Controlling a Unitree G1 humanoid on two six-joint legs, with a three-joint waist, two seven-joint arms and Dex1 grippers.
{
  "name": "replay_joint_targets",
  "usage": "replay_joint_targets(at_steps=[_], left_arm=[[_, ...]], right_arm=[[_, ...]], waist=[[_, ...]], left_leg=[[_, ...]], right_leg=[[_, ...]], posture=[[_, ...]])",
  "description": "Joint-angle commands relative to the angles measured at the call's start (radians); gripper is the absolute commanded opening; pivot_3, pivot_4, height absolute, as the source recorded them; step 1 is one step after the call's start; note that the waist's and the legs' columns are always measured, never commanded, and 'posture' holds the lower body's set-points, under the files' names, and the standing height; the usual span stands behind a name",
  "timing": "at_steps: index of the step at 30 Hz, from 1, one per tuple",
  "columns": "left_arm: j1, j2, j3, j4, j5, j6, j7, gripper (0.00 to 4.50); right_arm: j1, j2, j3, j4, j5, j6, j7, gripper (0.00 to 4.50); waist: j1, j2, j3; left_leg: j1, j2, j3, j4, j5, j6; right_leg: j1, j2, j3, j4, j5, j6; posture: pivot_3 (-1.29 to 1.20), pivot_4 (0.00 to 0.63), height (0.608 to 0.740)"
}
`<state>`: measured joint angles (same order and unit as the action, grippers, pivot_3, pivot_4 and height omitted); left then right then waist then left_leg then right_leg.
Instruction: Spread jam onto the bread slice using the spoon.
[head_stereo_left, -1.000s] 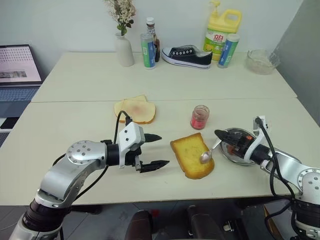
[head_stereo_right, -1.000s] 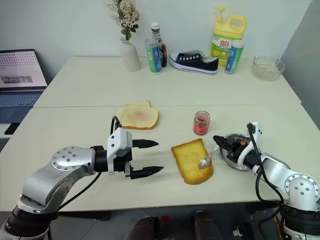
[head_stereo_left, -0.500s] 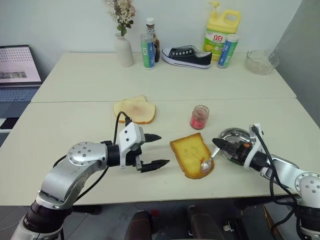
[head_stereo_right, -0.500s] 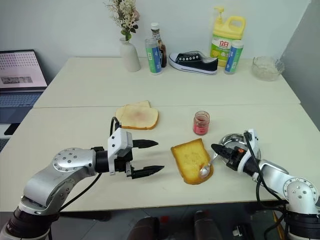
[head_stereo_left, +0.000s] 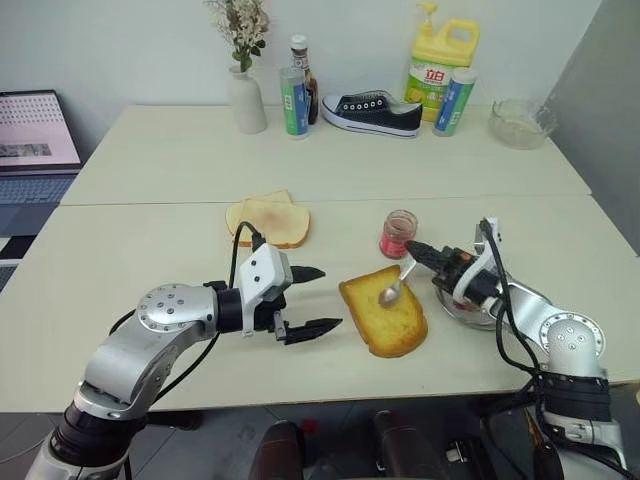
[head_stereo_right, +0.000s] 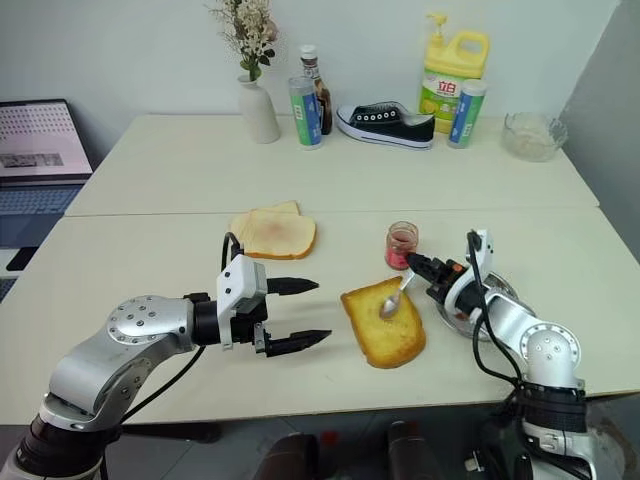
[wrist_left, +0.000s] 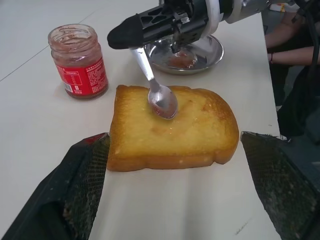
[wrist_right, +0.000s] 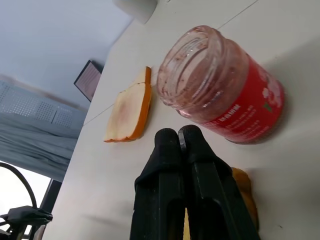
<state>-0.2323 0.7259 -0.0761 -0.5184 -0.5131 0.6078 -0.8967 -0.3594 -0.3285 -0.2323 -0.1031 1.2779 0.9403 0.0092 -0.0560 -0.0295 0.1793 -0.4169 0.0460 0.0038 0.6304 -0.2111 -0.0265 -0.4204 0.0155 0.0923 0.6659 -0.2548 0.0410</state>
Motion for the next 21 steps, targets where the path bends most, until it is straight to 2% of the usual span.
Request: replay_joint_targets(at_steps=[1,8,14,21], left_arm=[[-0.020,0.002,0.011,-0.011,-0.009,-0.010,-0.007,4.33],[-0.017,0.000,0.014,-0.007,-0.005,-0.014,-0.009,4.33],[-0.016,-0.001,0.009,-0.005,-0.002,-0.019,-0.014,4.33],[-0.003,0.005,0.013,-0.001,0.002,-0.032,-0.028,4.33]], right_arm=[[-0.029,0.020,-0.034,-0.023,0.023,-0.012,-0.021,0.02],[0.029,-0.032,-0.075,-0.063,0.080,0.055,-0.036,0.02],[0.126,-0.123,-0.021,-0.104,-0.024,0.100,0.025,0.02],[0.171,-0.153,-0.095,-0.149,0.080,0.116,0.018,0.02]], waist=[[0.000,0.000,0.000],[0.001,0.000,0.000],[0.001,0.000,-0.001],[0.001,0.000,-0.001]], left_leg=[[0.000,0.000,0.000,0.000,0.000,0.000],[0.000,0.000,0.000,0.000,0.000,0.000],[0.000,0.000,0.000,0.000,0.000,0.000],[0.001,0.000,0.000,0.000,0.000,0.000]], right_leg=[[0.000,0.000,0.000,0.000,0.000,0.000],[0.000,0.000,0.000,0.000,0.000,0.000],[0.000,0.000,0.000,0.000,0.000,0.000],[0.001,0.000,0.000,0.000,0.000,0.000]], posture=[[0.00,0.150,0.740],[0.00,0.150,0.740],[0.00,0.150,0.740],[0.00,0.150,0.740]])
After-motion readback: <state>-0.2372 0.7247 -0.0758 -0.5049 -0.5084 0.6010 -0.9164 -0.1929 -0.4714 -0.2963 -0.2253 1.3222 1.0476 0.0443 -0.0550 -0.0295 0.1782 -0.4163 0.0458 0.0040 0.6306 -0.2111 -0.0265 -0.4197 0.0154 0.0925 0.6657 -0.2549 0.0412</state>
